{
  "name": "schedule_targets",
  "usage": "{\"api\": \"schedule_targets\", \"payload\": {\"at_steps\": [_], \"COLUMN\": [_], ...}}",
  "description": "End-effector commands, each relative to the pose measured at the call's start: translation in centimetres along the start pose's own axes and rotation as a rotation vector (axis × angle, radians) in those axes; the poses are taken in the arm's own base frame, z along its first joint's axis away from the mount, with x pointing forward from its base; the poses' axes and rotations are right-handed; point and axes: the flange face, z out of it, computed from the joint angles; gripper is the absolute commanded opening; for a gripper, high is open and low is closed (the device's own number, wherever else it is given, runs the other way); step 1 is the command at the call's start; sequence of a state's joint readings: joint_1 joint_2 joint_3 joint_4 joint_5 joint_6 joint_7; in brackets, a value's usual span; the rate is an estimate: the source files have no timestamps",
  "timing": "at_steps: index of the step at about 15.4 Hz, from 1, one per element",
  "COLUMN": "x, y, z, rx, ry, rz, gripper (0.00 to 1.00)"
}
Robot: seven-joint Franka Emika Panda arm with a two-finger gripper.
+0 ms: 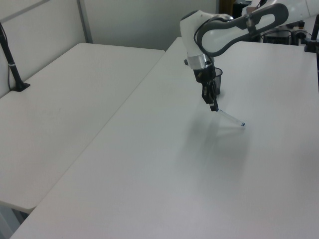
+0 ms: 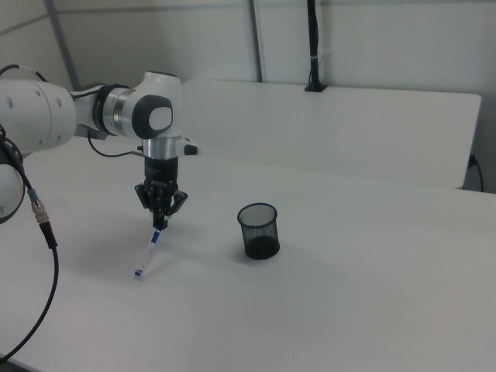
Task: Remove the marker
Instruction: 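Carry the marker away from the cup and lower it onto the table, then open the gripper, release the marker, and raise the gripper away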
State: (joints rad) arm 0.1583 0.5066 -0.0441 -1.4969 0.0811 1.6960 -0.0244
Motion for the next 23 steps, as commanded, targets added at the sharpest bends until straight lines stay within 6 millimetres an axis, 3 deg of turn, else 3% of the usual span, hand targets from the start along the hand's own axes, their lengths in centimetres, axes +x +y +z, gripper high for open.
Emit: {"api": "schedule_targets", "payload": {"at_steps": [1,2,5,6,7,9,12,15,21,23], "x": [0.4,0.6,0.8,0.8,0.9,0.7,-1.4,-3.3,-8.6,-10.9], "y": [-1.0,-0.9,-0.9,-0.8,-0.7,-0.3,0.4,2.9,7.6,8.7], "z": [1.9,2.3,2.3,2.0,1.9,0.9,-4.5,-8.6,-15.8,-17.4], "rx": [-0.037,-0.039,-0.05,-0.052,-0.052,-0.054,-0.059,-0.043,-0.008,0.001], "ry": [-0.038,-0.044,-0.035,-0.028,-0.023,-0.003,0.078,0.147,0.263,0.285], "rz": [-0.033,-0.031,-0.032,-0.026,-0.002,0.044,0.056,0.095,0.173,0.197], "gripper": [0.19,0.2,0.35,0.5,0.77,1.0,1.0,1.0,1.0,1.0]}}
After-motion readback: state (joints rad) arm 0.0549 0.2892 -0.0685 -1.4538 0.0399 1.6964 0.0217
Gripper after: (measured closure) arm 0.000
